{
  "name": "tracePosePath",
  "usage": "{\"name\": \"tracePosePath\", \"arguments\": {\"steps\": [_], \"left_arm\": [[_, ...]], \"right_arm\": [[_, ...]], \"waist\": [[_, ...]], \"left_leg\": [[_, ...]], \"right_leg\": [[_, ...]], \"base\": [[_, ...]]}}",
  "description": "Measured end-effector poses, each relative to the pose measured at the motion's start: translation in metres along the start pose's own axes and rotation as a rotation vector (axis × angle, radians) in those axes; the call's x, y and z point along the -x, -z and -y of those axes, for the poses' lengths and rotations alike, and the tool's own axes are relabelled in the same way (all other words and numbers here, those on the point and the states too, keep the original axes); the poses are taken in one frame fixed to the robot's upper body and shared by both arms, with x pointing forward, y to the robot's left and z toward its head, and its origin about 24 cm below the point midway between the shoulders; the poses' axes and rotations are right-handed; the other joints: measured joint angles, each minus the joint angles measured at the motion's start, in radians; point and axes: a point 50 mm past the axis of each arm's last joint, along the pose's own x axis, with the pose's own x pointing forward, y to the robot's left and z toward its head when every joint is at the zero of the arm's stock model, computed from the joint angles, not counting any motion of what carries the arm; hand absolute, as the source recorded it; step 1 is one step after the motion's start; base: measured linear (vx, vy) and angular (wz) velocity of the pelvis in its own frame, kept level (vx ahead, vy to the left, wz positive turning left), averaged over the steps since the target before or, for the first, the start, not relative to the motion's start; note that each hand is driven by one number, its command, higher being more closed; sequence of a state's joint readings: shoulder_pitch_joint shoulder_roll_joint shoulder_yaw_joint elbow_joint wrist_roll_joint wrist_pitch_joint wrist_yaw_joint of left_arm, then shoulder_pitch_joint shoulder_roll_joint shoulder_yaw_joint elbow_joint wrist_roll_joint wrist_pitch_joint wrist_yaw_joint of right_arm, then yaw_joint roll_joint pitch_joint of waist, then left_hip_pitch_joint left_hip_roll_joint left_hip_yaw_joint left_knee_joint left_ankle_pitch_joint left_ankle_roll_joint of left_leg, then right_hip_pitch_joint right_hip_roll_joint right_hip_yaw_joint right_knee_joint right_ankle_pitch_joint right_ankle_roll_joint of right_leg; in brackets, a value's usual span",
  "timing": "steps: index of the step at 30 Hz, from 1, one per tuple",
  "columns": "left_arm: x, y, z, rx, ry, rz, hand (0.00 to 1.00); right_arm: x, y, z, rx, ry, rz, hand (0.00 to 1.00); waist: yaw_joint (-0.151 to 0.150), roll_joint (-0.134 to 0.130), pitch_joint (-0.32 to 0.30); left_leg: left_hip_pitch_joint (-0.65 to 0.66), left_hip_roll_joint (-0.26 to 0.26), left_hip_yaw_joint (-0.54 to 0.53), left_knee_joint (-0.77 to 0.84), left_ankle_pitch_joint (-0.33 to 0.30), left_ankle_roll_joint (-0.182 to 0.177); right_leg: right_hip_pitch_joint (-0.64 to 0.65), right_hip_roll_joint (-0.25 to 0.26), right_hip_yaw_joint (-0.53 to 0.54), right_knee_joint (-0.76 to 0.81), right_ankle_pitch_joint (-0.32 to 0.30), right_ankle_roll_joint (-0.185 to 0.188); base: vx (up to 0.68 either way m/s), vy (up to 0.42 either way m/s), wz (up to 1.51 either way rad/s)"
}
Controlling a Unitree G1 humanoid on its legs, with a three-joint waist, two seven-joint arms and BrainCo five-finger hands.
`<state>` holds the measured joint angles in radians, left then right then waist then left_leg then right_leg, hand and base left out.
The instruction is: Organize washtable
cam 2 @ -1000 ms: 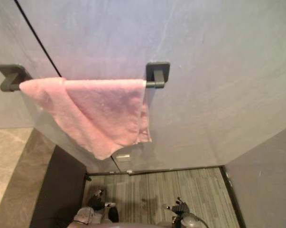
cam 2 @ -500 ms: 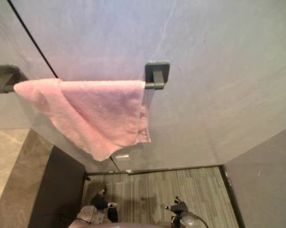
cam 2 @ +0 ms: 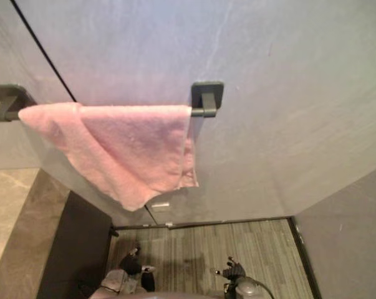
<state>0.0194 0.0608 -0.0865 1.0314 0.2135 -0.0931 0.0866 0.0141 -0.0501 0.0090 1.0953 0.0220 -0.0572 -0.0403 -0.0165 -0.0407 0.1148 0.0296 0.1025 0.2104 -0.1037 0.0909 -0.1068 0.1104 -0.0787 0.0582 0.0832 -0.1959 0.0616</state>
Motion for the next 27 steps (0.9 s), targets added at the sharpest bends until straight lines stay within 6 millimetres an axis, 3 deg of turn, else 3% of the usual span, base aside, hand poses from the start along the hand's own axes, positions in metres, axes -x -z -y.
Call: {"name": "tracePosePath", "arguments": {"steps": [27], "left_arm": [[0.0004, -0.0007, 0.0050, -0.023, 0.039, 0.006, 0.00]], "right_arm": [[-0.0015, -0.0019, 0.0036, -0.012, 0.017, -0.006, 0.00]], "waist": [[-0.020, 0.005, 0.006]], "left_leg": [[0.005, -0.001, -0.007, 0.000, 0.000, 0.000]], "right_leg": [[0.008, -0.001, -0.006, 0.000, 0.000, 0.000]], "base": [[0.00, 0.000, 0.00]]}}
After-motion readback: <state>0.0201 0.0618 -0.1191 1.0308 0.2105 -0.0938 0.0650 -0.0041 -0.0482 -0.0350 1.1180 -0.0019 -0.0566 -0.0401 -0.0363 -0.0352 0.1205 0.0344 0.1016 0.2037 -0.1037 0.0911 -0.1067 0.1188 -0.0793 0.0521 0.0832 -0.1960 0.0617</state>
